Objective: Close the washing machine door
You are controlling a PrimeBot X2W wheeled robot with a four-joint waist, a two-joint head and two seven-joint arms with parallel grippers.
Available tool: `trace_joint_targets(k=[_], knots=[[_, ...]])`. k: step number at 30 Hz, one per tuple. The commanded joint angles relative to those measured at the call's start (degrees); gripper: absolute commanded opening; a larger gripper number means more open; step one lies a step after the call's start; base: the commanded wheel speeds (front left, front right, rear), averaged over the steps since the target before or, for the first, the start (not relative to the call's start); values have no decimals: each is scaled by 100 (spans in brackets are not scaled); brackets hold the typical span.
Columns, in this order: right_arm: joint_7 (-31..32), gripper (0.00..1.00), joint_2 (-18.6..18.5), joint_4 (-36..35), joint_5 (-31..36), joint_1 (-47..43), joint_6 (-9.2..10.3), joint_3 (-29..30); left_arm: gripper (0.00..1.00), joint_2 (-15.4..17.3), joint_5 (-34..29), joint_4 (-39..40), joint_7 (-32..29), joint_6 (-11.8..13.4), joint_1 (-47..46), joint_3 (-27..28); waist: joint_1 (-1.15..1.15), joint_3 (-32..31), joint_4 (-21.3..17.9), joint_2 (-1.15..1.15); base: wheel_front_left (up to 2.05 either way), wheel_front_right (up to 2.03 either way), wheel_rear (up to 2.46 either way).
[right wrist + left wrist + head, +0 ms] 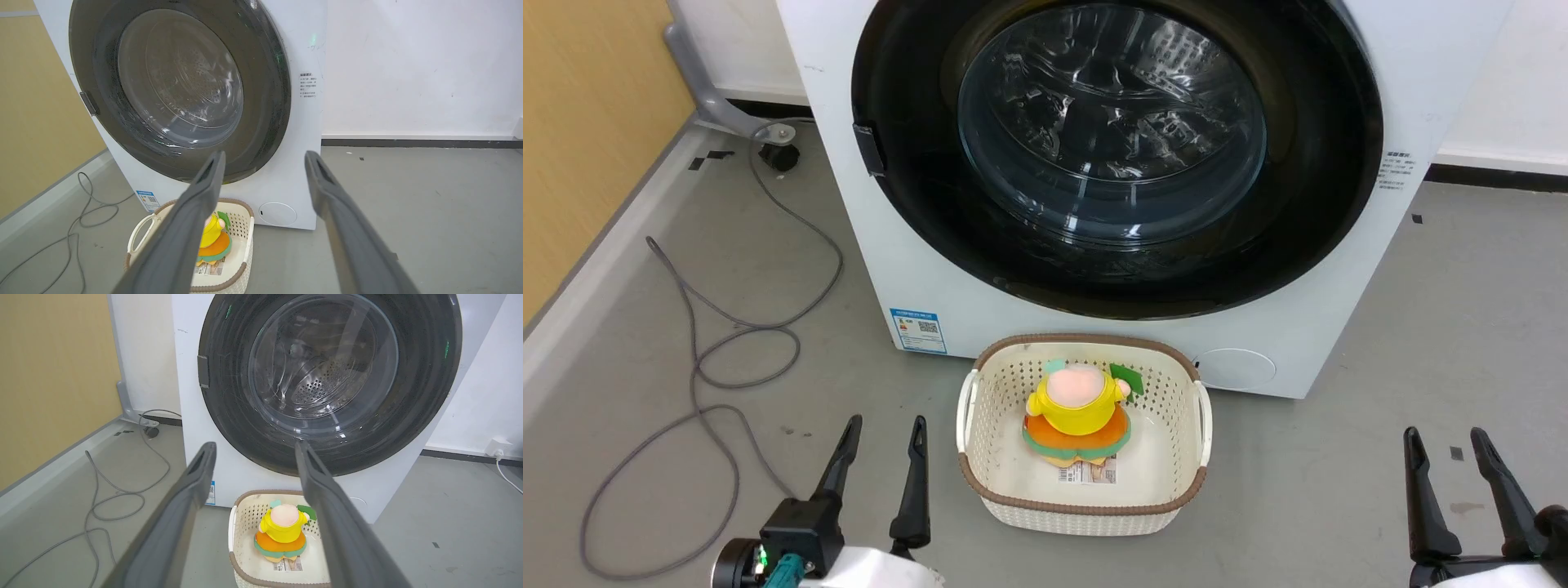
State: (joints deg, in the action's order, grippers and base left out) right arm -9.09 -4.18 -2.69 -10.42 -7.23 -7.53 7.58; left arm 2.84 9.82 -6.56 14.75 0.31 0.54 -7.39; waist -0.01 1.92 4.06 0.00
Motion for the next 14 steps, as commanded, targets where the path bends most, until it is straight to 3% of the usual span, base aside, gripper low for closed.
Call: trace_joint_targets(k=[1,14], knots=[[-44,100,32,28,54,-81,4,19,100,4,-45,-16,25,-32,88,-9,1,-9,3,0,0,0,0],[-99,100,35,133,41,-61,4,-7,100,4,-111,-7,25,24,137,2,1,-51,15,0,0,0,0]])
